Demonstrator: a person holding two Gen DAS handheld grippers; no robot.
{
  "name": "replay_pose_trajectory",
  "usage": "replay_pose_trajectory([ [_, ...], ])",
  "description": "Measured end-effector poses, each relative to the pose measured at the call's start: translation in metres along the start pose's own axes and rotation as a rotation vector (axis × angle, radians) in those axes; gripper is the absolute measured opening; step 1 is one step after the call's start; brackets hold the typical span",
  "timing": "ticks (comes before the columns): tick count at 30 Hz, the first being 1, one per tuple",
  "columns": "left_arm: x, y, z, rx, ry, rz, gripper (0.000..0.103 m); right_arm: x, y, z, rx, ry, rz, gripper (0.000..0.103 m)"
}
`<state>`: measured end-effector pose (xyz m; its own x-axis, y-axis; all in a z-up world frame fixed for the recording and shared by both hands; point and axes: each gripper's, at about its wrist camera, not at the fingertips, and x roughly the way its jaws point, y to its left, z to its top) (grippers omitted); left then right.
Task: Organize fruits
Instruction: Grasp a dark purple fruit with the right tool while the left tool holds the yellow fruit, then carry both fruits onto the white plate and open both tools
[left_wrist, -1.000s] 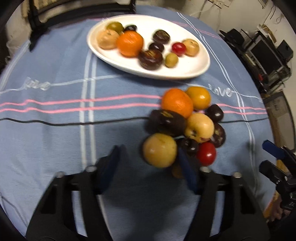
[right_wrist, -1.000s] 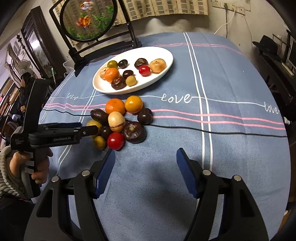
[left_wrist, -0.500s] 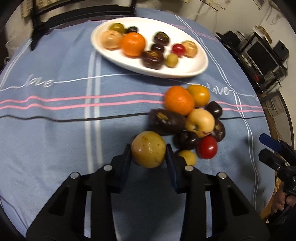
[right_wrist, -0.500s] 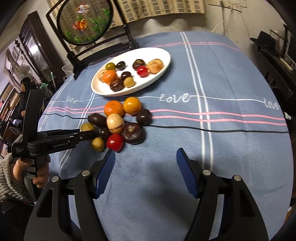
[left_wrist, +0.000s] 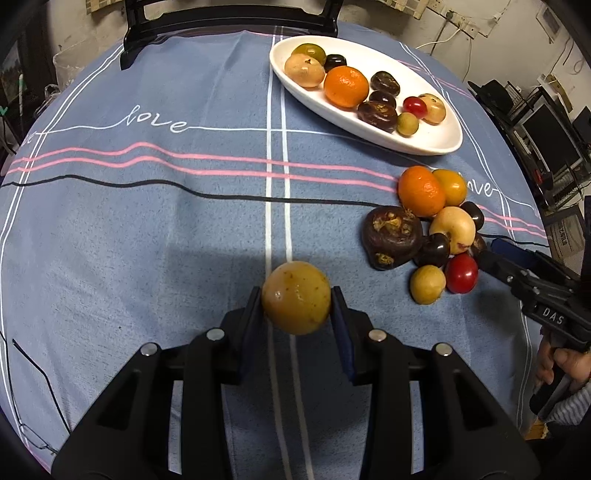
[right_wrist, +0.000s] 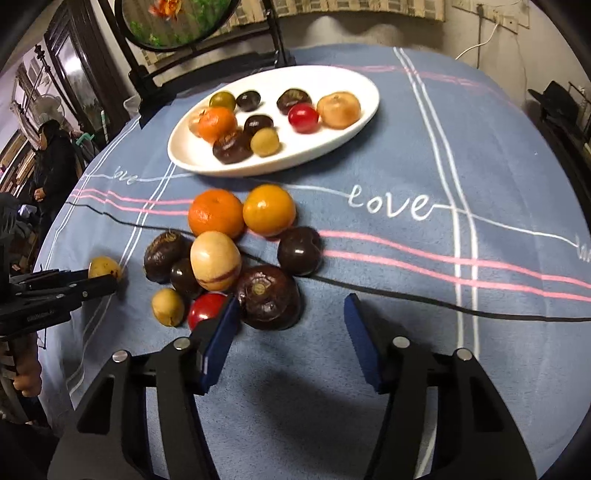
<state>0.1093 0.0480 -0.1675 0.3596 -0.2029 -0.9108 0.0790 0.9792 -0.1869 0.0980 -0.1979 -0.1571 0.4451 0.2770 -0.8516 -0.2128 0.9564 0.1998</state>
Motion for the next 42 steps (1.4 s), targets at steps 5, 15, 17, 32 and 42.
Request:
replay_pose_trajectory([
  [5,0.002,-0.003,0.001,0.011,-0.001,0.009,0.037,0.015,0.004,0.004,-0.016,0.023,0.015,0.057],
  [15,0.003,-0.004,0.001,0.024,-0.014,0.013,0.037,0.012,0.008,0.000,-0.022,0.032,0.026,0.041],
  [17,0.002,-0.004,0.000,0.024,-0.019,0.011,0.037,0.009,0.007,-0.004,-0.011,0.032,0.025,0.041],
  [32,-0.063,0.019,-0.018,-0.018,-0.152,0.014,0.037,-0.045,0.020,-0.028,-0.001,-0.012,-0.002,0.041],
  [42,-0.081,0.034,0.007,-0.035,-0.208,0.039,0.037,-0.104,0.005,-0.003,0.031,-0.167,-0.030,0.041],
])
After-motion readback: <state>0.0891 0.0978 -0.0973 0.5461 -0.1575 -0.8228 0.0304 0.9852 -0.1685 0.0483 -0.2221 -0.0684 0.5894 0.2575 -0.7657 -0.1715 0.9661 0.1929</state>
